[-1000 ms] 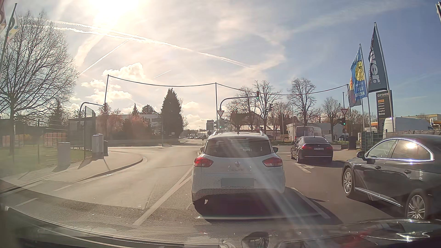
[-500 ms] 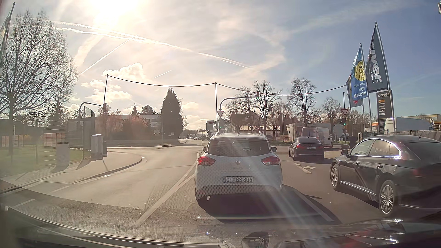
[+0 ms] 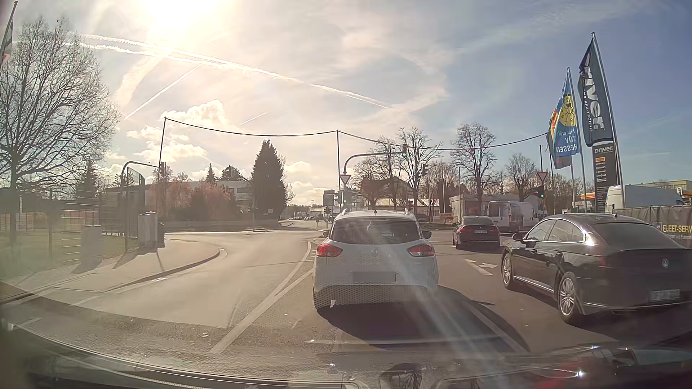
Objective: Follow the waypoints while adhering to traffic rules and regulations
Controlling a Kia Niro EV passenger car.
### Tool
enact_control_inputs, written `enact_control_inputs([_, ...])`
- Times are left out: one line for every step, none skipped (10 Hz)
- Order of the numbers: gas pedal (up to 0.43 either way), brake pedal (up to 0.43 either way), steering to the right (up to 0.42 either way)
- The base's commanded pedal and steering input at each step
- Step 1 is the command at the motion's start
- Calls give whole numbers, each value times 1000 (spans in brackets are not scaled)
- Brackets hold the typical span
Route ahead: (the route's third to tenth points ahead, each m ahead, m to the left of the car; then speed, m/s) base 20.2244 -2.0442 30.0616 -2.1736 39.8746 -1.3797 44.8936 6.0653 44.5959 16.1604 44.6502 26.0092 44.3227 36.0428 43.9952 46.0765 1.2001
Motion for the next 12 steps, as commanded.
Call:
enact_control_inputs([331,0,20])
enact_control_inputs([350,0,25])
enact_control_inputs([358,0,29])
enact_control_inputs([370,0,31])
enact_control_inputs([378,0,31])
enact_control_inputs([378,0,31])
enact_control_inputs([378,0,31])
enact_control_inputs([378,0,30])
enact_control_inputs([390,0,30])
enact_control_inputs([390,0,30])
enact_control_inputs([398,0,30])
enact_control_inputs([409,0,28])
